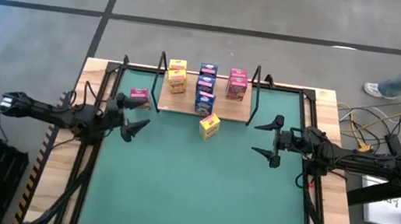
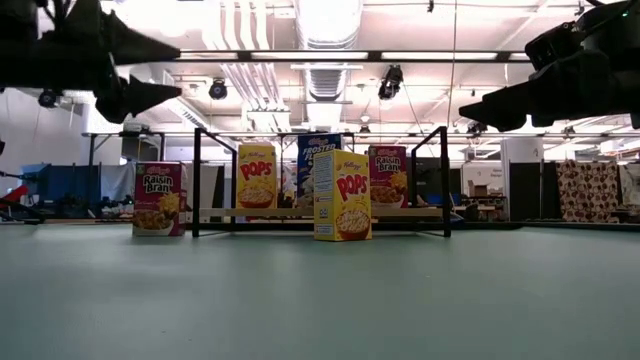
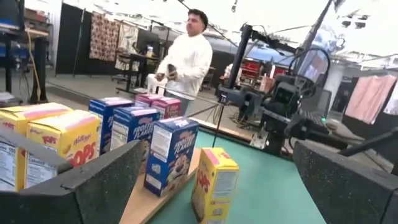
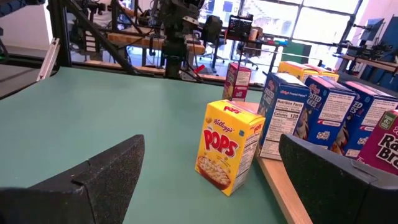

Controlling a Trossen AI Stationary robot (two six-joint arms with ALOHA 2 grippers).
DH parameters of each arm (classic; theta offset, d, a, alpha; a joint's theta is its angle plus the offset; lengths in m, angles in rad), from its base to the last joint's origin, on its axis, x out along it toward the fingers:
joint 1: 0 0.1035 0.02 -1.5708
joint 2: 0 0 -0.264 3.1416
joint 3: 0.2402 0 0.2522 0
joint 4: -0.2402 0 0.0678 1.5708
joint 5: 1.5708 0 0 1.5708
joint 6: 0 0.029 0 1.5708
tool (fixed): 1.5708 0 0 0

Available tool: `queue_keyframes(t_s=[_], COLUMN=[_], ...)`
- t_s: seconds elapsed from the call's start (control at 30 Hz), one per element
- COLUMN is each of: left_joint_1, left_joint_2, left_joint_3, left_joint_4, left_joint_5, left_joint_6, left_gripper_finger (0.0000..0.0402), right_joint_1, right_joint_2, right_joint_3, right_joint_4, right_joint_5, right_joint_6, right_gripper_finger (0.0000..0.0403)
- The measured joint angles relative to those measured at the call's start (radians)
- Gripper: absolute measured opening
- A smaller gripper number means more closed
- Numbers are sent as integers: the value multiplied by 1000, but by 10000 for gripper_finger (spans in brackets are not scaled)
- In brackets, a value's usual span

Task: Stack cereal on shelf
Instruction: Put the yellow cereal box on the shelf aligned with the other yellow cereal boxes

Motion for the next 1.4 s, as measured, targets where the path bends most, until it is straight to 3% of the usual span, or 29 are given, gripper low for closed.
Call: queue_keyframes(t_s=[0.17, 0.37, 0.77, 0.9, 1.03, 1.27, 1.4], left_joint_1=[0, 0, 1, 1, 4, 10, 13], left_joint_2=[136, 393, 897, 978, 1039, 1166, 1206], left_joint_3=[81, 186, 481, 558, 621, 746, 823], left_joint_4=[-24, -28, -58, -88, -254, -298, -424], left_joint_5=[-2, -11, -167, -181, -182, -182, -183], left_joint_6=[-70, -165, -283, -388, -557, -567, -623], left_gripper_finger=[400, 400, 400, 400, 400, 400, 400], right_joint_1=[0, 0, 0, 0, 0, 0, 0], right_joint_2=[0, 0, 0, 0, 0, 0, 0], right_joint_3=[0, 0, 0, 0, 0, 0, 0], right_joint_4=[0, -1, -2, -2, -3, -5, -5], right_joint_5=[0, 0, 0, 0, 0, 0, 0], right_joint_6=[0, 0, 0, 0, 0, 0, 0], right_gripper_finger=[361, 361, 361, 361, 361, 361, 361])
